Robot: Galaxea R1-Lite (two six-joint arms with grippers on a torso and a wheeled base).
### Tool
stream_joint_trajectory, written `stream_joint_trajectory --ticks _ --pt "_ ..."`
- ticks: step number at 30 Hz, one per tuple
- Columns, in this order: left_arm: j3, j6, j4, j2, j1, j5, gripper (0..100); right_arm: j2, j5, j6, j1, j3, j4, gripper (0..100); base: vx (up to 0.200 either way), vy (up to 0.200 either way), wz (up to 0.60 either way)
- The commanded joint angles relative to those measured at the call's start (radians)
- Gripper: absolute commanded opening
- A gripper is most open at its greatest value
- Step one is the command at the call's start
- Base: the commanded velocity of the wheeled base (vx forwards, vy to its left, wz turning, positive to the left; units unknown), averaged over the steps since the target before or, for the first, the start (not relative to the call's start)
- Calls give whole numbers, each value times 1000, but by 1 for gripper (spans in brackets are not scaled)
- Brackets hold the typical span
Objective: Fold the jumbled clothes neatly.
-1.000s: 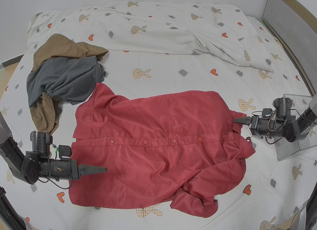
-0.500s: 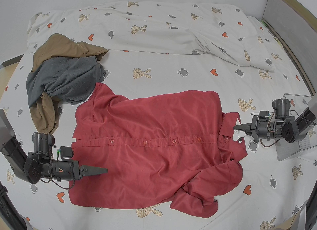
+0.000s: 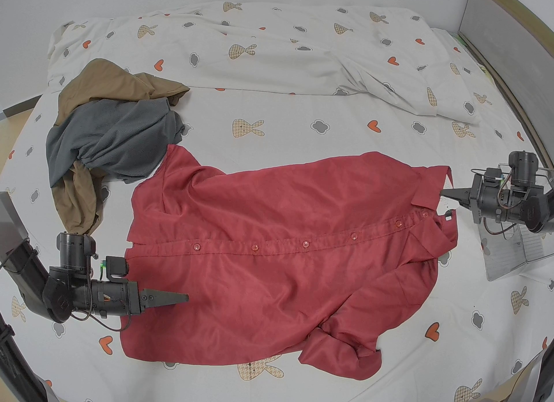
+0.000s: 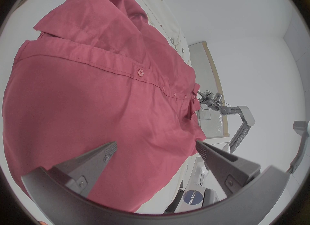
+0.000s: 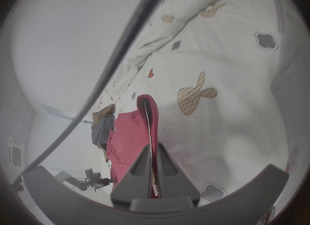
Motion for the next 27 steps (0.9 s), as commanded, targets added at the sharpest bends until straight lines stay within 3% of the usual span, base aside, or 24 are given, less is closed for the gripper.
stream_joint_trajectory --ticks 1,10,13,14,26,27 --pt "0 0 0 -1 0 0 100 -67 -1 -5 -36 -1 30 0 0 0 0" --pt "0 -2 0 -7 0 0 100 -63 -1 -15 -40 13 101 0 0 0 0" --pt "0 -2 0 -7 0 0 100 -68 -1 -53 -38 28 104 0 0 0 0" --pt "0 -2 0 -7 0 0 100 -70 -1 -56 -36 30 104 100 0 0 0" --pt "2 -2 0 -30 0 0 100 -366 -14 -137 13 137 127 100 0 0 0" --pt "2 -2 1 -35 0 0 100 -439 -16 -137 109 186 191 100 0 0 0"
